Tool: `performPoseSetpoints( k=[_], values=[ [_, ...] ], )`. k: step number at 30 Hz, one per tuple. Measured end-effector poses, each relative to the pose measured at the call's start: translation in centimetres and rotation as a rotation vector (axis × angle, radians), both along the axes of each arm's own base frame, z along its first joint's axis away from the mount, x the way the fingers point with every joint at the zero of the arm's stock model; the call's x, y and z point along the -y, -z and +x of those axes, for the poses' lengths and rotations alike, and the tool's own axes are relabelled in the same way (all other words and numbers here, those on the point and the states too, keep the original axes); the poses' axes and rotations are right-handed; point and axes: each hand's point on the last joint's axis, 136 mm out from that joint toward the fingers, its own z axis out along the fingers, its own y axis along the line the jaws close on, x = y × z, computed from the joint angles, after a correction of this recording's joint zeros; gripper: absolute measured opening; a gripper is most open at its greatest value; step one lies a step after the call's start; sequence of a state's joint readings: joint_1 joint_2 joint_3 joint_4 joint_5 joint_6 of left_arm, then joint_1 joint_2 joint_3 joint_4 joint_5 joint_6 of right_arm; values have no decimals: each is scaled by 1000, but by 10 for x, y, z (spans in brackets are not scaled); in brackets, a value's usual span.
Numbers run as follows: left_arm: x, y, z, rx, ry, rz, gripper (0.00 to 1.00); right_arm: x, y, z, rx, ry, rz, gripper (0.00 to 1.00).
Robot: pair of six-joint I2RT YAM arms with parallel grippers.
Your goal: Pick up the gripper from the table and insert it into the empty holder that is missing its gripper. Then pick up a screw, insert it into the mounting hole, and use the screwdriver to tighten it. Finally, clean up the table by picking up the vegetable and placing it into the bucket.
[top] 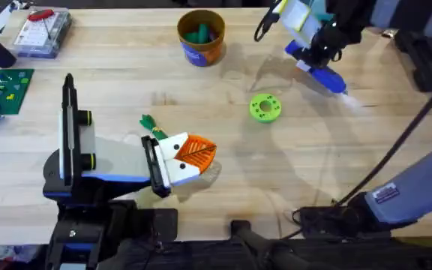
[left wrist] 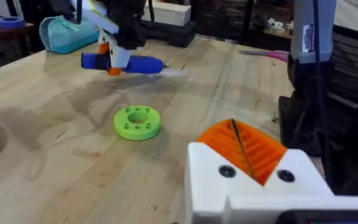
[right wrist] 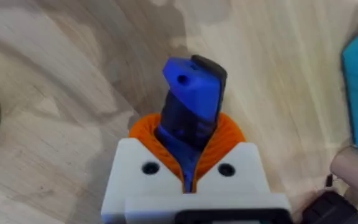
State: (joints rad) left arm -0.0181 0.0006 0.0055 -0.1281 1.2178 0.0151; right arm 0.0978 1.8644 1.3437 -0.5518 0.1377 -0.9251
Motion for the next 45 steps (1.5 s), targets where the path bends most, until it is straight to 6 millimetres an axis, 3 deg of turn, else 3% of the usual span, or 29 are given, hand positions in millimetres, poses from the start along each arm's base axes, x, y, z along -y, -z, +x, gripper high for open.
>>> performPoseSetpoints(
  k=[6, 12, 13, 18, 19, 20, 23, 27, 32, 37, 41, 45],
  values=[
    [0, 0, 1, 1, -7, 1, 6, -8, 20, -7, -66, -29, 16, 47],
    [0, 0, 1, 2, -7, 1, 30, -10, 23, -9, -79, -40, 17, 57],
    [0, 0, 1, 5, -8, 2, 93, -10, 23, -9, -80, -38, 18, 102],
    [-1, 0, 2, 4, -10, 2, 870, -10, 24, -10, -83, -32, 20, 839],
    [-1, 0, 2, 2, -10, 2, 950, -10, 24, -12, -90, -25, 22, 942],
    [-1, 0, 2, 2, -10, 1, 974, -10, 24, -13, -94, -18, 25, 982],
    [-1, 0, 3, 7, -19, 2, 986, -13, 16, -16, -84, 15, 41, 995],
    [-6, -13, 16, 36, -97, -20, 986, -21, -23, -14, 10, 67, 86, 996],
    [-22, -14, 43, -68, -283, -63, 986, -30, -100, -18, 201, 178, 202, 996],
    [-42, -24, 64, -153, -466, -42, 986, -28, -171, -39, 358, 348, 371, 997],
    [-58, -39, 79, -218, -588, 12, 988, -23, -200, -74, 379, 466, 466, 997],
    [-73, -50, 95, -289, -684, 101, 986, -17, -203, -118, 309, 545, 487, 997]
  ],
)
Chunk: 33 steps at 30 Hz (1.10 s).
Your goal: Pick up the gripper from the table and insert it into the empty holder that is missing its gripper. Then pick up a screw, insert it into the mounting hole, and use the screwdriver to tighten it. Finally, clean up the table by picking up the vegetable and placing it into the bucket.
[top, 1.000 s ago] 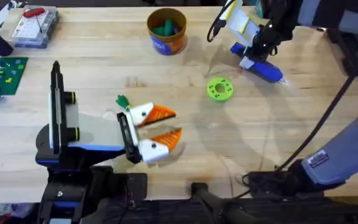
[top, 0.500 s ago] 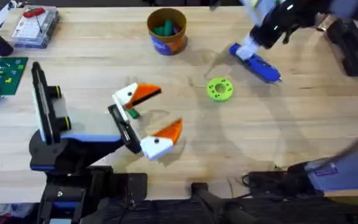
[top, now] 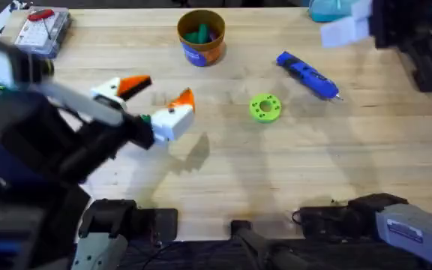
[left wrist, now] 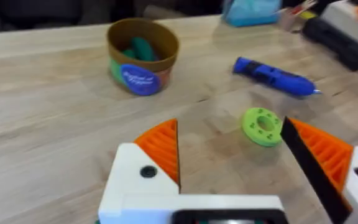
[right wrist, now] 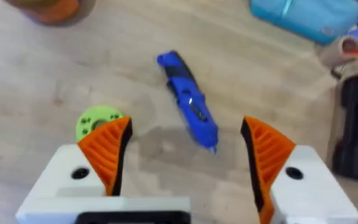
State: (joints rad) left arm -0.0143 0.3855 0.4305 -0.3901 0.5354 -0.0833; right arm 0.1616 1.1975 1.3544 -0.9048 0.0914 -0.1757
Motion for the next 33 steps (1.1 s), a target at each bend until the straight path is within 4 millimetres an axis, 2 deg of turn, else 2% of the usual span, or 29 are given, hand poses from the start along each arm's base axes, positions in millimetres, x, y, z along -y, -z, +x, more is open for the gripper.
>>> performPoseSetpoints(
  k=[6, 10, 13, 33],
  values=[
    [-18, -7, 27, -189, -83, 113, 986, 9, 22, -63, -211, 32, -4, 996],
    [-28, 0, 41, -341, -117, 166, 986, 11, 33, -84, -306, 33, -8, 996],
    [-32, 7, 50, -419, -125, 195, 986, 9, 33, -85, -311, 26, 3, 997],
    [-32, 7, 50, -419, -125, 195, 986, 9, 33, -85, -311, 26, 3, 997]
  ],
)
